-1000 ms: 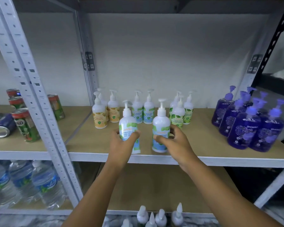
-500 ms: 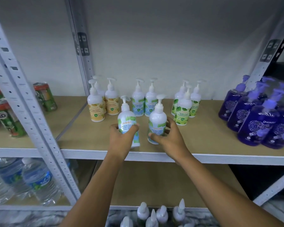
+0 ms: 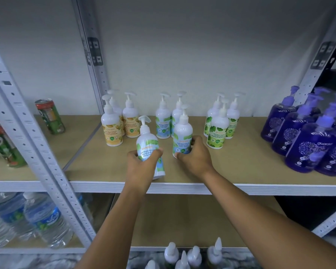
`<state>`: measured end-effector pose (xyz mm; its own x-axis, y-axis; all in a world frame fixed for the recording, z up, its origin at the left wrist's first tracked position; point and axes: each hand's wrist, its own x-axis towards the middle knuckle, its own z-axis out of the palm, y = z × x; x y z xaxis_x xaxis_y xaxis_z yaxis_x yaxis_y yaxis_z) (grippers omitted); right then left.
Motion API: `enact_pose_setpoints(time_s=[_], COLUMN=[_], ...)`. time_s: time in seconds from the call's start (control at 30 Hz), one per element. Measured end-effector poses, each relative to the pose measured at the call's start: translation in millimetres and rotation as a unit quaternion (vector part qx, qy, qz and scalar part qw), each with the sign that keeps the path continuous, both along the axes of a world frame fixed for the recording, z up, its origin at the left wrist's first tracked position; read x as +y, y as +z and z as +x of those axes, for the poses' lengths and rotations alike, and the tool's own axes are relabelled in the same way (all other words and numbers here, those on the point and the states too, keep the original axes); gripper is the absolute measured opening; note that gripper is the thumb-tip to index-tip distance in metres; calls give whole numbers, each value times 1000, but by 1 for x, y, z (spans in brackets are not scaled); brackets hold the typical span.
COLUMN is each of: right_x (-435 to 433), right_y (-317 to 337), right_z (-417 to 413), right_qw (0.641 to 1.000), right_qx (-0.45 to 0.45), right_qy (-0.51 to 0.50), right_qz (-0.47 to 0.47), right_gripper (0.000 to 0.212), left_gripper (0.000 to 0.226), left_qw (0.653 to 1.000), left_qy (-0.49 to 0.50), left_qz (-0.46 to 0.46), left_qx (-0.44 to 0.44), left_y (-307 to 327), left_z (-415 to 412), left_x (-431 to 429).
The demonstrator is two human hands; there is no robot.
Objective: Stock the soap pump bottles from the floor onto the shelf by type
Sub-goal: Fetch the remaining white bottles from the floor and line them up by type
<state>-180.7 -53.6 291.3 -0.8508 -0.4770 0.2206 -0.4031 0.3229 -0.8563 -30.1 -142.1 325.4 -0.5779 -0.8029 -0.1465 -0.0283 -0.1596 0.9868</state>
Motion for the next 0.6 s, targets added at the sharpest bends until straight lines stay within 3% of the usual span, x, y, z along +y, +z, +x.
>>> enact_pose_setpoints(time_s=[0.6], right_x=[-30], right_y=[0], right_z=[-25], right_qw=[1000], right_qx=[-2], right_qy=[-15], right_qz=[3], right_gripper=[46], left_gripper=[52], left_qw=[999], left_qy=[13], left_qz=[29], left_qx=[-4], left_y=[-1], left_z=[-5], left_x=[-8])
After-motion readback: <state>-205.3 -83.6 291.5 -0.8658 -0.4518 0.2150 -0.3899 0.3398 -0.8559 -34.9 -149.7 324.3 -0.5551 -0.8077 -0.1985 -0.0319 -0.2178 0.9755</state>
